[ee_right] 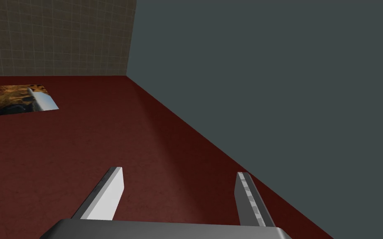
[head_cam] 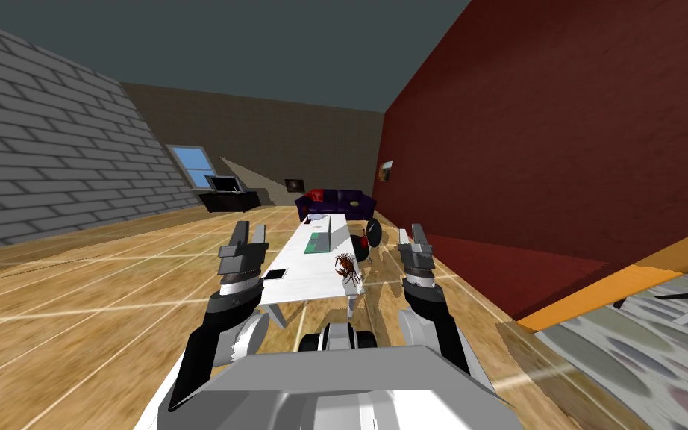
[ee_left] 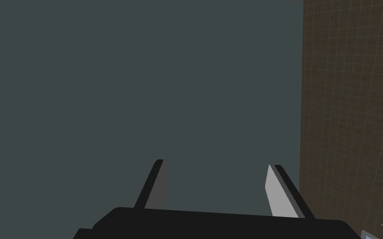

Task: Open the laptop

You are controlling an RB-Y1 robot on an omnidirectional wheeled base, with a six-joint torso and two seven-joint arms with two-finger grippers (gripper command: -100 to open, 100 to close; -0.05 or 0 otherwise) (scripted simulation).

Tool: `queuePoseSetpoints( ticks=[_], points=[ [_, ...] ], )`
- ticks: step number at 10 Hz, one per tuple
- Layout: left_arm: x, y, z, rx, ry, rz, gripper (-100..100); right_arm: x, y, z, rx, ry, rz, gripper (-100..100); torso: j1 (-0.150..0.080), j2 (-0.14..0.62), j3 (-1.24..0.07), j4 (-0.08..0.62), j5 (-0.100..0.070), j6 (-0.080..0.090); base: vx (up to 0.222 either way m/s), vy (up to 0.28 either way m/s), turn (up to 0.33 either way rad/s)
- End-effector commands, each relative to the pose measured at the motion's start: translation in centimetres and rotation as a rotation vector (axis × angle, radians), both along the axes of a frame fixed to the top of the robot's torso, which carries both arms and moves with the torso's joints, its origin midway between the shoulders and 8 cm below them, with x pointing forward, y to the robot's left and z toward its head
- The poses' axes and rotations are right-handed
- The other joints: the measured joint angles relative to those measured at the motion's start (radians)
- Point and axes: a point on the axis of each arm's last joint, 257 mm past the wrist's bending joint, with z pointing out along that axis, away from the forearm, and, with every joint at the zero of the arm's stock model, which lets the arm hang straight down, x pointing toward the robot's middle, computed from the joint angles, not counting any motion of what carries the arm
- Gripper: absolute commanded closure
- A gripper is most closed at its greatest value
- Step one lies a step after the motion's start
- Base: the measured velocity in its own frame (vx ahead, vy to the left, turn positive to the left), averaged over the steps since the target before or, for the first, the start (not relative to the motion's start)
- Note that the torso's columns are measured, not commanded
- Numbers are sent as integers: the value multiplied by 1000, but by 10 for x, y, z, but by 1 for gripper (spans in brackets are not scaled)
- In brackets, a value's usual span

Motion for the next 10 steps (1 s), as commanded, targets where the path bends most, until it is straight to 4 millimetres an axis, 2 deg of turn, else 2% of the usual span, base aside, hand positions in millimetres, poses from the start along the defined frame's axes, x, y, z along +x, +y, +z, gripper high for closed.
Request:
queuePoseSetpoints(
  ticks=[1,5,10],
  points=[
    [12,0,-14,57,42,-9,-100,0,0,0,0,1,0,0,-3,34,-69,33,-1,0,-3,-97,-49],
    [35,12,-45,112,121,8,-100,0,0,0,0,1,0,0,-2,47,-93,47,0,0,-13,-150,-66],
    [66,45,-93,146,233,61,-100,0,0,0,0,1,0,0,0,48,-93,47,0,0,-38,-209,-88]
  ],
)
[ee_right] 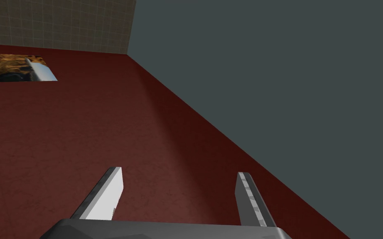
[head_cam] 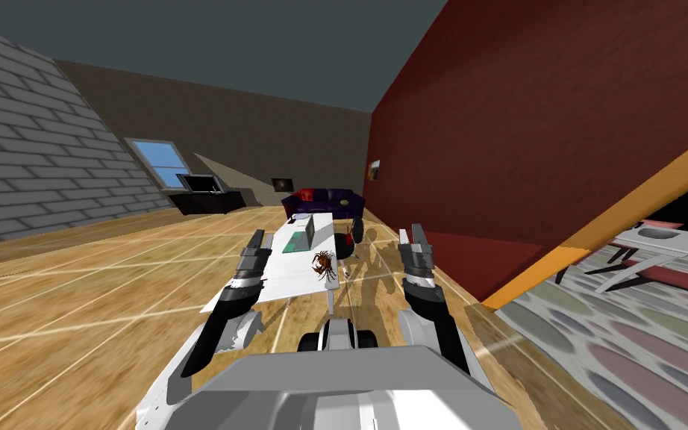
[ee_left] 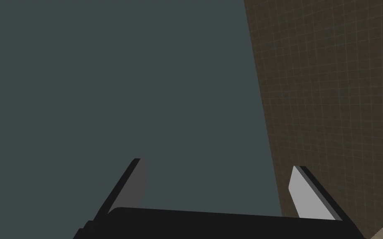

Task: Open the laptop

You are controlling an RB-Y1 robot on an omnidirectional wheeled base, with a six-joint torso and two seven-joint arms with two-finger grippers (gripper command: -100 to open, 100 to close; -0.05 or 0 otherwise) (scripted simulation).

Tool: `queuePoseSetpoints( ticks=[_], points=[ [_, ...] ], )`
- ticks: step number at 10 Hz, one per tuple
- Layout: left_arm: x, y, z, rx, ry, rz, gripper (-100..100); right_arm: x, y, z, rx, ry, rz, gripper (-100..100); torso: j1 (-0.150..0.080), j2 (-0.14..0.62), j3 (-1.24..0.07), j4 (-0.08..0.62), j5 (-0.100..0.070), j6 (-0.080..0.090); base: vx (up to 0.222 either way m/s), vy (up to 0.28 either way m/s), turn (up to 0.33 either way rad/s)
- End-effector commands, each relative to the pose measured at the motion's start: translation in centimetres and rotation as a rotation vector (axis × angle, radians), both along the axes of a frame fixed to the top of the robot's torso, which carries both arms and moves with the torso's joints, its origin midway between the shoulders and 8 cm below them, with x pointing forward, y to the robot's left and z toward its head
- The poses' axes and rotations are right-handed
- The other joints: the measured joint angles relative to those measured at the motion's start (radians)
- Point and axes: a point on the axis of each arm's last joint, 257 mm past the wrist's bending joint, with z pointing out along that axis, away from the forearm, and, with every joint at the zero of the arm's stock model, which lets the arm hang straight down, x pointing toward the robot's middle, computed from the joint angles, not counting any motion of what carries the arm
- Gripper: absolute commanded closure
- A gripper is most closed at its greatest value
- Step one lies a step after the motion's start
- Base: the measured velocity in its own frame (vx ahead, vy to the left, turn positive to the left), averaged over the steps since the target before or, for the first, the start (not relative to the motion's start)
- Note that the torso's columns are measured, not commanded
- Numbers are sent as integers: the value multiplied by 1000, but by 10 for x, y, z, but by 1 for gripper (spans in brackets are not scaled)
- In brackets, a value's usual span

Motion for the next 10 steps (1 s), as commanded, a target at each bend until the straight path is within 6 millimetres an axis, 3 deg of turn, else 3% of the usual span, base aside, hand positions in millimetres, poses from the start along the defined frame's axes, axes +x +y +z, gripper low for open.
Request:
queuePoseSetpoints(
  ticks=[1,5,8,10],
  points=[
    [15,20,-27,12,62,39,-100,0,0,0,0,0,0,0,-1,0,0,0,0,0,-9,-270,-109],
    [29,49,-57,16,128,91,-100,0,0,0,0,0,0,0,6,-1,0,0,1,-1,-1,-191,-67],
    [37,72,-81,14,181,132,-100,0,0,0,0,0,0,0,-3,-2,-1,-1,-1,0,26,-158,-72],
    [41,96,-102,15,228,175,-100,0,0,0,0,0,0,0,2,-2,-1,0,1,0,45,-129,-72]
  ],
)
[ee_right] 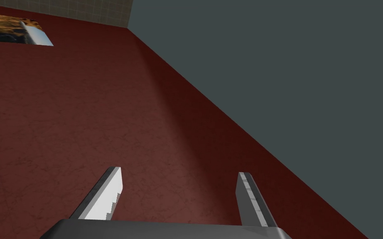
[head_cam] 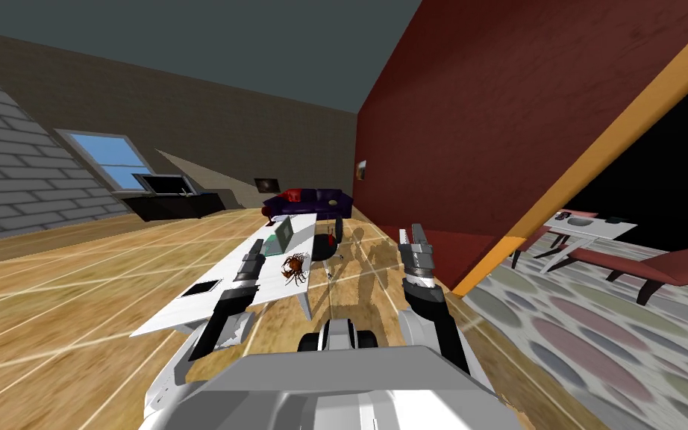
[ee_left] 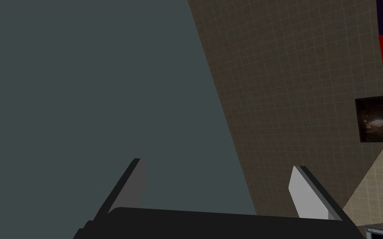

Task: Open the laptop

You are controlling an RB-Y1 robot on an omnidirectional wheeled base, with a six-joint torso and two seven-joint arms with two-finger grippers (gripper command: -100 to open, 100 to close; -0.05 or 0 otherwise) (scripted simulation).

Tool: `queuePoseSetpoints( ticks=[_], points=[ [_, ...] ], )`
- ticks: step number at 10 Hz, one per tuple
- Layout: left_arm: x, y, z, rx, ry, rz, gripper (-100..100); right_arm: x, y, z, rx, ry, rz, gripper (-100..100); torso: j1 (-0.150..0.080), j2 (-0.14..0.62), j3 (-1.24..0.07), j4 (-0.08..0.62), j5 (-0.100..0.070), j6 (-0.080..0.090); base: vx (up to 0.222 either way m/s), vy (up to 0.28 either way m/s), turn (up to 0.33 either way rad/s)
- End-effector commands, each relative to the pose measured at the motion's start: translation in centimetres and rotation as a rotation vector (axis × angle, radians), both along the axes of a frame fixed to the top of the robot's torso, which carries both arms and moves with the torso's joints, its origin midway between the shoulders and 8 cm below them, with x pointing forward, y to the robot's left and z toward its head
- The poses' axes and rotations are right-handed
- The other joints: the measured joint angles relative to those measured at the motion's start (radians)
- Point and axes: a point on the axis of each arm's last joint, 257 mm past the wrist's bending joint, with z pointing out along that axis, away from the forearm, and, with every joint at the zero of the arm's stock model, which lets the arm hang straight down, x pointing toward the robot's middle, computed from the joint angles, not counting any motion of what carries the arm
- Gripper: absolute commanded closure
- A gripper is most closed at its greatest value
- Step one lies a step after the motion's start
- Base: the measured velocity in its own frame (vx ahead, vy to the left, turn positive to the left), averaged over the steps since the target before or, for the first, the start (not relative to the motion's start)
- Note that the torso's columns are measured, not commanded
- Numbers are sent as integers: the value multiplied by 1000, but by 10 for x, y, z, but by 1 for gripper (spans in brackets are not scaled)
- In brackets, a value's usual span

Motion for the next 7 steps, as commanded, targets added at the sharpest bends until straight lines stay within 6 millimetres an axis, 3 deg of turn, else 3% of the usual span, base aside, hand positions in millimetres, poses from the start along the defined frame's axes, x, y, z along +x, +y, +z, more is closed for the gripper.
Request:
queuePoseSetpoints(
  ticks=[1,2,4,5,7],
  points=[
    [3,34,-24,3,60,56,-100,0,0,0,0,0,0,0,-2,0,0,0,-1,0,95,-138,-92],
    [3,35,-28,1,67,59,-100,0,0,0,0,0,0,0,-2,-2,-1,0,-1,0,71,-89,-20],
    [3,64,-50,3,124,109,-100,0,0,0,0,0,0,0,1,1,1,0,0,0,76,-81,-63],
    [3,64,-50,3,124,109,-100,0,0,0,0,0,0,0,-2,0,0,0,-1,0,81,-61,-15],
    [-1,95,-72,6,181,164,-100,0,0,0,0,0,0,0,-1,0,0,0,0,0,126,-50,-47]
  ],
)
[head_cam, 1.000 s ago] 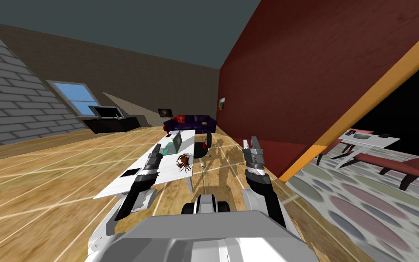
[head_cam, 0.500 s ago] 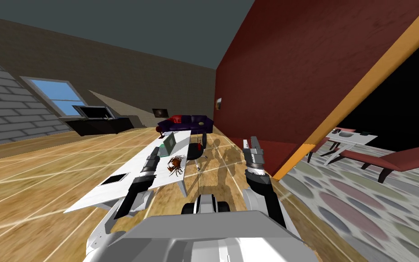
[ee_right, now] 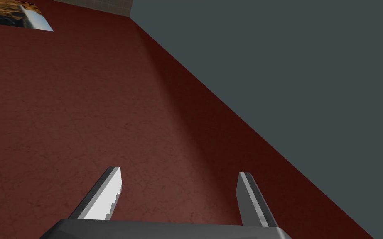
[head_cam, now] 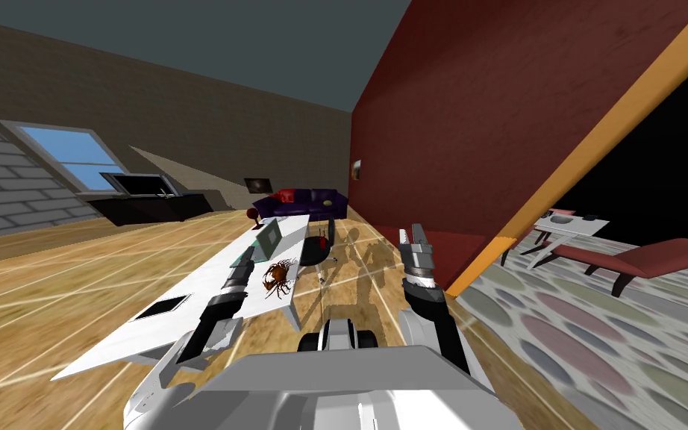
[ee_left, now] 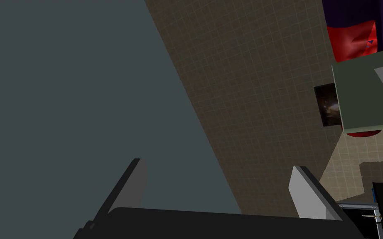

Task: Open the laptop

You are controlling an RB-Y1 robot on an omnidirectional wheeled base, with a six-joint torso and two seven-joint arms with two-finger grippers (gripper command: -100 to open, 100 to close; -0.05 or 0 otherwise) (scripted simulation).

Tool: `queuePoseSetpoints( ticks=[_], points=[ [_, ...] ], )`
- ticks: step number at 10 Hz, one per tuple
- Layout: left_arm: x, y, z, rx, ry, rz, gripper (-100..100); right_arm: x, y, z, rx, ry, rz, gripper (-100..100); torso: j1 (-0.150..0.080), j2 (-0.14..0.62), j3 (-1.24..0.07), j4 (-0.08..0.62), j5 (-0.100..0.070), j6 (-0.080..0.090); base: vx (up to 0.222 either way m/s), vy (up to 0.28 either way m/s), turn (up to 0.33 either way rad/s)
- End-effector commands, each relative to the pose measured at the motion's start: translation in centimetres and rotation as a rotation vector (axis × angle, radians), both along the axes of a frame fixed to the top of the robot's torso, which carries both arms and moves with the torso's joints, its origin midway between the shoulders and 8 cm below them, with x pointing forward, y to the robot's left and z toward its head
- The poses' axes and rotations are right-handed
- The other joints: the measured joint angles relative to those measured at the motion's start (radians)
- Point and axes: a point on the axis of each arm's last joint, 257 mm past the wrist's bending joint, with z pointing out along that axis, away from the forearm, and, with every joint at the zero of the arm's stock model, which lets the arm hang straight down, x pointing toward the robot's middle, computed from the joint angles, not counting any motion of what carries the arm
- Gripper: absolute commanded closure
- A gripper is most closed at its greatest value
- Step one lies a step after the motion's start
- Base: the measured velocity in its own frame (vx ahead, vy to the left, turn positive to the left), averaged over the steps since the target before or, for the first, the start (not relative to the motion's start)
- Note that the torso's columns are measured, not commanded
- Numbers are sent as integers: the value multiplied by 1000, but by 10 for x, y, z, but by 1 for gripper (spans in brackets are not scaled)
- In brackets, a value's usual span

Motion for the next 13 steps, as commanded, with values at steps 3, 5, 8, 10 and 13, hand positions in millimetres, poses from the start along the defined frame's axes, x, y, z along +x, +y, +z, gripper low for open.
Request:
queuePoseSetpoints(
  ticks=[3,5,8,10,13],
  points=[
    [-18,71,-47,1,129,129,-100,0,0,0,0,0,0,0,0,-1,-1,-1,0,0,186,-26,-51],
    [-23,86,-52,3,149,156,-100,0,0,0,0,0,0,0,-1,4,2,1,0,0,124,-14,-20],
    [-38,118,-72,-1,206,217,-100,0,0,0,0,0,0,0,0,-2,-1,-1,0,0,170,-3,-32],
    [-53,146,-85,-3,250,272,-100,0,0,0,0,0,0,0,-2,3,2,1,0,0,137,-4,-26],
    [-68,172,-96,-7,288,323,-100,0,0,0,0,0,0,0,-1,2,1,1,0,0,116,7,-19]
  ],
)
